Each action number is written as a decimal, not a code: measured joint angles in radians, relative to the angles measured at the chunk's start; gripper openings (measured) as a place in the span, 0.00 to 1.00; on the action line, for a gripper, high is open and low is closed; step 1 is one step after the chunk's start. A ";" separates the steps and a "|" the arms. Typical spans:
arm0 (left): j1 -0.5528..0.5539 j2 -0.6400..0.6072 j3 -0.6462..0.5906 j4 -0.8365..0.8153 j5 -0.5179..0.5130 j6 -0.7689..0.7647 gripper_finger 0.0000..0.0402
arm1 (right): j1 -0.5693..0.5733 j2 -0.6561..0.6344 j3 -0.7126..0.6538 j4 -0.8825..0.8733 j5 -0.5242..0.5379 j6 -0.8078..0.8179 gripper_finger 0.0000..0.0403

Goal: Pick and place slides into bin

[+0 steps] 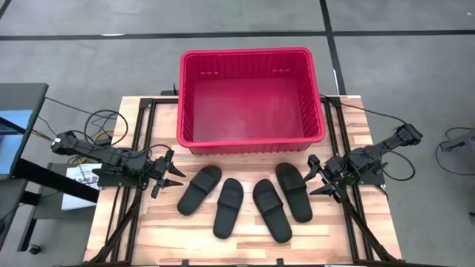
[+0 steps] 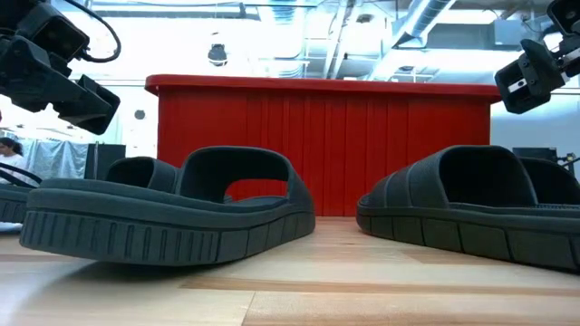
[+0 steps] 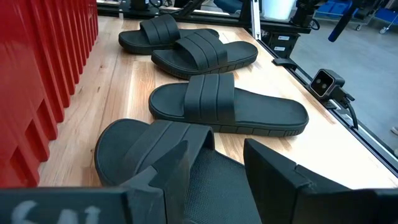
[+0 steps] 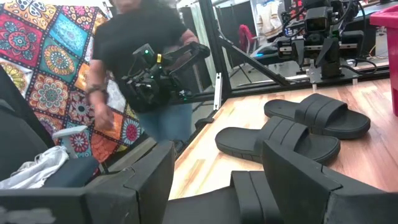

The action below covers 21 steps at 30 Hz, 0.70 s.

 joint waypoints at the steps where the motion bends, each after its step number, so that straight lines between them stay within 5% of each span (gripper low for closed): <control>1: 0.000 0.000 0.000 0.000 0.000 0.000 0.35 | 0.000 0.000 0.000 0.000 0.000 0.000 0.58; 13: 0.000 0.000 0.000 0.000 -0.005 -0.003 0.35 | 0.000 0.000 0.000 0.000 0.000 0.000 0.58; 21: 0.000 0.000 -0.005 0.064 -0.359 -0.164 0.35 | 0.000 0.000 0.000 0.000 0.000 0.000 0.58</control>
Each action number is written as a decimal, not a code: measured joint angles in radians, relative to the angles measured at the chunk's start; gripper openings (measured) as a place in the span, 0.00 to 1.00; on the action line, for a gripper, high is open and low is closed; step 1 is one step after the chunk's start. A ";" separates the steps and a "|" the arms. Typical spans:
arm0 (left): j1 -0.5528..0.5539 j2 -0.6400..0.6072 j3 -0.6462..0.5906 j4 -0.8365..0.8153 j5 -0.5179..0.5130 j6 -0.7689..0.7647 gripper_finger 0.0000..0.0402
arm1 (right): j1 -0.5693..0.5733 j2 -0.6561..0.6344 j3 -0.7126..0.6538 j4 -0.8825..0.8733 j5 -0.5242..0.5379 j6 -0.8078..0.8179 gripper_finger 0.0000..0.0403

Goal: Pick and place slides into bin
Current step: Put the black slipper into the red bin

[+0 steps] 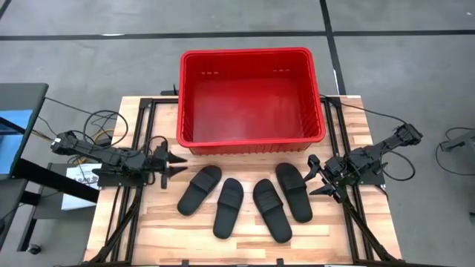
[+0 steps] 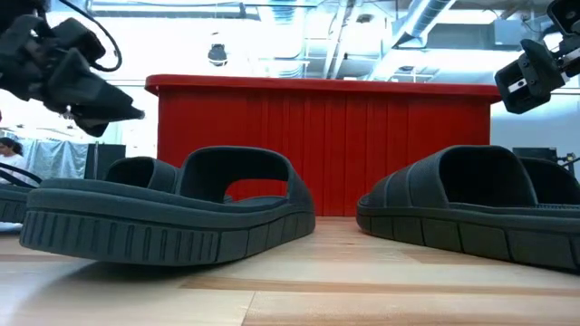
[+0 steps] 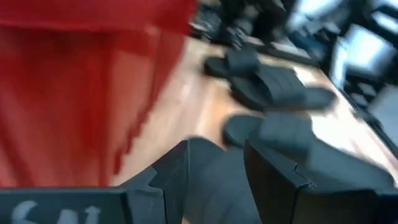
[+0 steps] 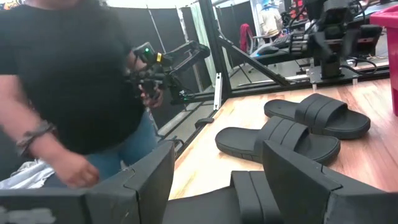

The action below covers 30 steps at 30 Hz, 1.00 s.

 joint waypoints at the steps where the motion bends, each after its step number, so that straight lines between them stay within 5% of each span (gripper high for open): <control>1: 0.000 0.000 -0.002 0.024 -0.024 -0.015 0.35 | 0.000 0.000 0.000 0.000 0.000 0.000 0.58; 19: 0.000 0.000 0.006 0.819 -0.169 0.053 0.35 | 0.000 0.000 0.000 0.000 0.000 0.000 0.58; 23: -0.001 0.001 0.076 0.776 -0.090 0.152 0.35 | 0.000 0.000 0.000 0.000 0.000 0.000 0.58; 30: 0.000 0.061 0.321 0.476 -0.130 0.296 0.35 | 0.000 0.000 0.000 0.000 0.000 0.000 0.58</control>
